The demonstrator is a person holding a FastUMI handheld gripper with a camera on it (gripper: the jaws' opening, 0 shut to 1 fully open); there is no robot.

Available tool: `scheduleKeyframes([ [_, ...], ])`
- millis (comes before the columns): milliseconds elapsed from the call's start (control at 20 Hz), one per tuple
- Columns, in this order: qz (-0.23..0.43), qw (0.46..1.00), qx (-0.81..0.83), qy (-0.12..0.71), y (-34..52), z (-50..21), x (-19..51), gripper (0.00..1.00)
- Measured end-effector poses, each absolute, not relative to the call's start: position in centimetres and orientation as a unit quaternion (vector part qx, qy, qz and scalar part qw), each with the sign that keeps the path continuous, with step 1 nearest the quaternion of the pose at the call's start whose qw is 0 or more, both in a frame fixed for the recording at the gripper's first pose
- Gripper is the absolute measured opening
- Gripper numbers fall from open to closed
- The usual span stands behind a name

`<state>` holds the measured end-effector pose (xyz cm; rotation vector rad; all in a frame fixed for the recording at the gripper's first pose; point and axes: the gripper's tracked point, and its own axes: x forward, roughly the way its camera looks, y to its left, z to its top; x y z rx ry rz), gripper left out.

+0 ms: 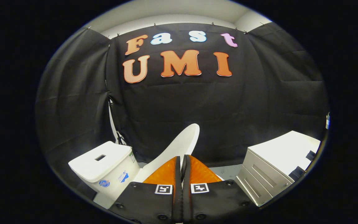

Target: Open the toilet lid.

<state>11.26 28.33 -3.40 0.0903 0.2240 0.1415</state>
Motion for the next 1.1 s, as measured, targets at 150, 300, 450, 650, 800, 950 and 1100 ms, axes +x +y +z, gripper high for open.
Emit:
scheduleKeyframes([
  [150,0.085,0.991,0.017,0.103,30.6,-2.2,11.4,0.08],
  [300,0.101,0.991,-0.007,0.093,33.1,-0.8,11.2,0.08],
  [450,0.113,0.99,-0.024,0.084,35.8,0.4,11.1,0.08],
  [650,0.109,0.989,-0.058,0.078,38.6,1.3,11.0,0.08],
  [800,0.118,0.988,-0.066,0.068,40.8,2.1,10.6,0.08],
  [950,0.134,0.987,-0.051,0.068,42.7,2.5,10.6,0.08],
  [1100,0.152,0.985,-0.045,0.068,44.7,3.2,10.5,0.08],
])
